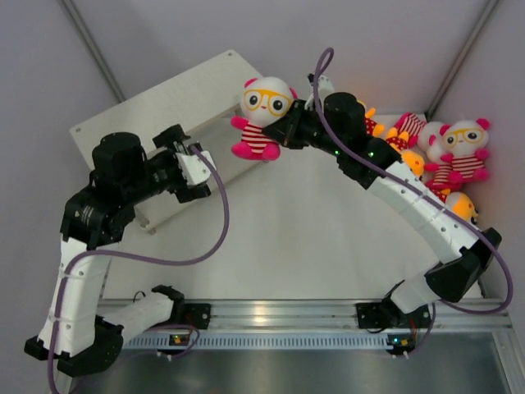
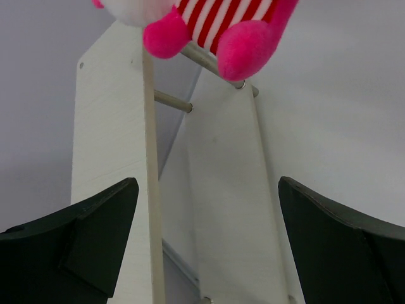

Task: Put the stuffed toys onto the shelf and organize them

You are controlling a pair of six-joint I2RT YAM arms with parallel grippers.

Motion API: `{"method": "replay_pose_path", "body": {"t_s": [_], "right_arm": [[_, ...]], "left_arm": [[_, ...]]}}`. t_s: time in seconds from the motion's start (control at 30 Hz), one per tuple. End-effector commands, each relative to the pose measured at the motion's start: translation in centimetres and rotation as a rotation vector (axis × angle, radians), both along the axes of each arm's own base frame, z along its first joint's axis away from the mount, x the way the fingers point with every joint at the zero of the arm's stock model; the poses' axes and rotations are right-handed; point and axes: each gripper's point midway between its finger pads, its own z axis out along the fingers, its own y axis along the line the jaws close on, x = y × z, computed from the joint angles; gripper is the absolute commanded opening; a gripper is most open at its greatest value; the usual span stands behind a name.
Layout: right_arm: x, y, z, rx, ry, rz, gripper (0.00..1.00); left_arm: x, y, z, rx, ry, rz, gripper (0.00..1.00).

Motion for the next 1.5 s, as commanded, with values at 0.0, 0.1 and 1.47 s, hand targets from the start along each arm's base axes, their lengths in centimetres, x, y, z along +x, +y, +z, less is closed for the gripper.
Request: {"method": "replay_pose_path", "body": {"t_s": [0.0, 0.1, 1.47], "right_arm": [[-2.1, 1.2, 5.4, 0.124, -0.074, 0.039, 0.0], [-3.5, 3.4, 5.4, 0.135, -0.078, 0.094, 0.0], [-4.8, 4.4, 7.1, 0.089, -0.179, 0.112, 0.7]], "left_arm": [[-2.1, 0.0, 0.9, 0.213, -0.234, -0.184, 0.99], [-2.2, -0.7, 1.8, 0.188, -0.243, -0.218, 0.99], [0.7, 0.3, 4.9, -0.139, -0.023, 0.097, 0.0]]}}
